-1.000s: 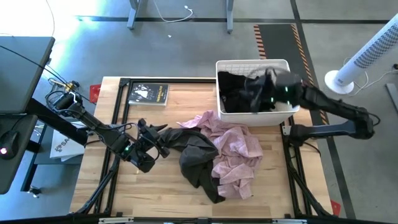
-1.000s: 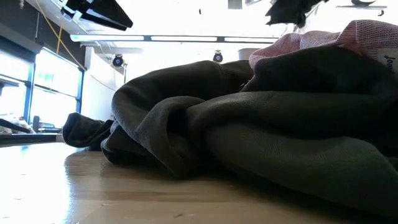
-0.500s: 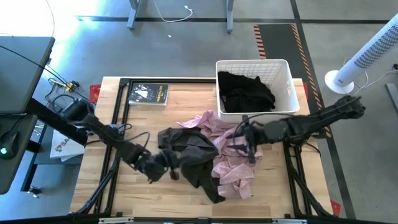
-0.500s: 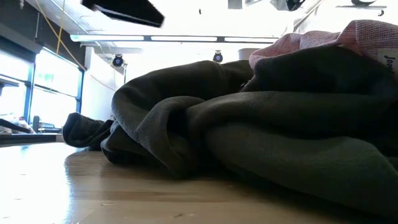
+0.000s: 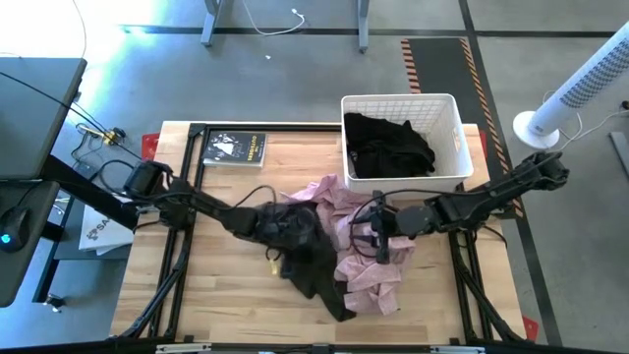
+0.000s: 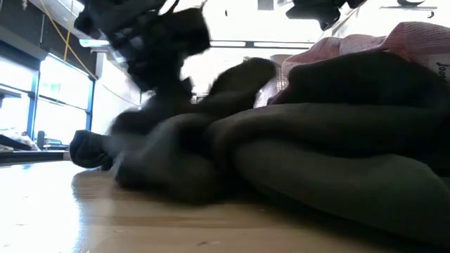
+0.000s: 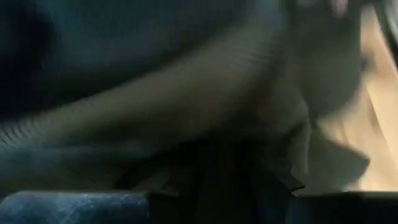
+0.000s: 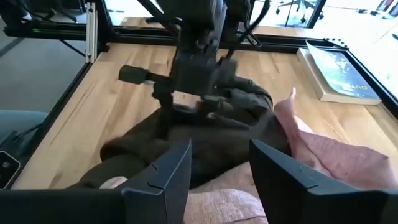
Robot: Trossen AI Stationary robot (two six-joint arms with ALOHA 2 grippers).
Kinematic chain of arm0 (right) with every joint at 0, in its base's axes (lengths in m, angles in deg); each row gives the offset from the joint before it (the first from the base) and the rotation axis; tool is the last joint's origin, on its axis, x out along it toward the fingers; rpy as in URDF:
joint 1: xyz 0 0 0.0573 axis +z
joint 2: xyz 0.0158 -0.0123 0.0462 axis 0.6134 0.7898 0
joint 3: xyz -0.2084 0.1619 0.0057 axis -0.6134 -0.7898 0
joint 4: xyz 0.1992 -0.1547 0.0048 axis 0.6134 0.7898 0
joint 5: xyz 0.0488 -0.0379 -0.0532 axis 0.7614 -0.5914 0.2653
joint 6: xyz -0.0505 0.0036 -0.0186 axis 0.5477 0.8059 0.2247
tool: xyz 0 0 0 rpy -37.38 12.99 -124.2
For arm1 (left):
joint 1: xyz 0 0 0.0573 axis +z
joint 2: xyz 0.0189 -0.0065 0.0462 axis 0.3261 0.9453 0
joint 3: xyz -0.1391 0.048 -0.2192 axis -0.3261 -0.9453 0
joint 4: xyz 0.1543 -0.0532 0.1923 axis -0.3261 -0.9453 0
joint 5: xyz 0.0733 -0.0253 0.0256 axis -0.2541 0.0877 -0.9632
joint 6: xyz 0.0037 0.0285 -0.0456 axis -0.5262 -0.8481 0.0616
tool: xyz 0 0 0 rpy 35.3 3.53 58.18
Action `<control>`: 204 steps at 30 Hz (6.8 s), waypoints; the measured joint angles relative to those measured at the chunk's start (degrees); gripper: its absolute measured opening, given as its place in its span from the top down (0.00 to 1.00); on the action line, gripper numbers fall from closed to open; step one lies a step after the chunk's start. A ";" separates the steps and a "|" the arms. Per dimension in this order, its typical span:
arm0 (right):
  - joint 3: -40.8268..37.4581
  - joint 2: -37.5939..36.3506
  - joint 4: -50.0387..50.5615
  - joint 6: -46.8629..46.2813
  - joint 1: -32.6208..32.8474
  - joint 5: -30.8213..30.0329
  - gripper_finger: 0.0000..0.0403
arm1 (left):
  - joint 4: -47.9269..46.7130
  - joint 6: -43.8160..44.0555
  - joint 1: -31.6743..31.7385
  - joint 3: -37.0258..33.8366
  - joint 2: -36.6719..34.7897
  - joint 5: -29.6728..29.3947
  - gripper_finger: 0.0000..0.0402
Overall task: Sort clothes
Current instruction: Put the pink shirt into the white bin
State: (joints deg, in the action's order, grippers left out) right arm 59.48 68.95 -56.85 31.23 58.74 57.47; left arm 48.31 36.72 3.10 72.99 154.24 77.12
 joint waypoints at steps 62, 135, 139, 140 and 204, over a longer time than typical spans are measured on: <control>24.42 44.33 22.27 -2.27 -8.63 15.78 0.59 | -65.95 61.04 -28.23 3.74 -43.61 -66.59 0.99; 33.53 -5.67 50.38 6.34 -63.64 11.26 0.97 | -22.35 19.17 -17.40 4.28 -17.26 -69.35 0.67; 33.51 0.79 61.29 5.44 -63.94 12.68 0.97 | -22.38 19.15 -17.39 4.28 -17.26 -69.54 0.67; 33.51 2.48 63.23 5.64 -63.93 12.68 0.97 | -22.40 19.15 -17.40 4.28 -17.26 -69.58 0.67; 5.92 14.55 31.53 6.04 -63.78 19.05 0.45 | -22.45 19.19 -17.45 4.28 -17.30 -66.50 0.67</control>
State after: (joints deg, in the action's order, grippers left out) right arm 65.40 83.51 -25.32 37.27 -5.04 76.53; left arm 25.87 55.91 -14.35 77.27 136.93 10.62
